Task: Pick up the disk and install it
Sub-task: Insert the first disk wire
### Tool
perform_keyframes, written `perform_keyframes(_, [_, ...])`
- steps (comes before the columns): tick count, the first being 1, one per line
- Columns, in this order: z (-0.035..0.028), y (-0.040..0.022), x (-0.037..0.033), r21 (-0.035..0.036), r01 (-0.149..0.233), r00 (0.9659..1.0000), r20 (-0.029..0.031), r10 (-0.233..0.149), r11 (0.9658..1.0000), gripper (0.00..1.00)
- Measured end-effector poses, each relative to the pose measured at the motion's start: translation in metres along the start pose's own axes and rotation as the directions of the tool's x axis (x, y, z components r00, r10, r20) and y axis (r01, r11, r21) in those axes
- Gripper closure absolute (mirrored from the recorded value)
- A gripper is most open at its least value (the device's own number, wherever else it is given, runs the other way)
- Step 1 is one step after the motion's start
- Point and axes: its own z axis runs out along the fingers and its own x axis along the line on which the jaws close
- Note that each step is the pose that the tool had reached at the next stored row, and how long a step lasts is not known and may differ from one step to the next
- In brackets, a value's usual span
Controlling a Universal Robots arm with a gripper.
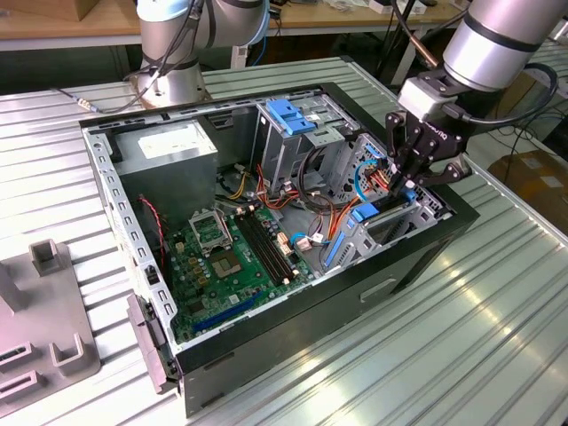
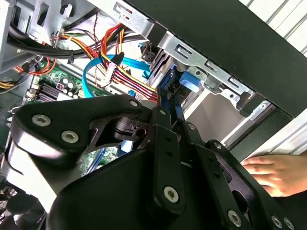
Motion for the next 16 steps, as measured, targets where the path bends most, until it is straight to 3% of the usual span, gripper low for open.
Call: perform_keyframes(16, [0.0071,-0.0001,0.0014,0.0001,-0.018,0.9998,-0.0005,0.018,0.9998,0.83])
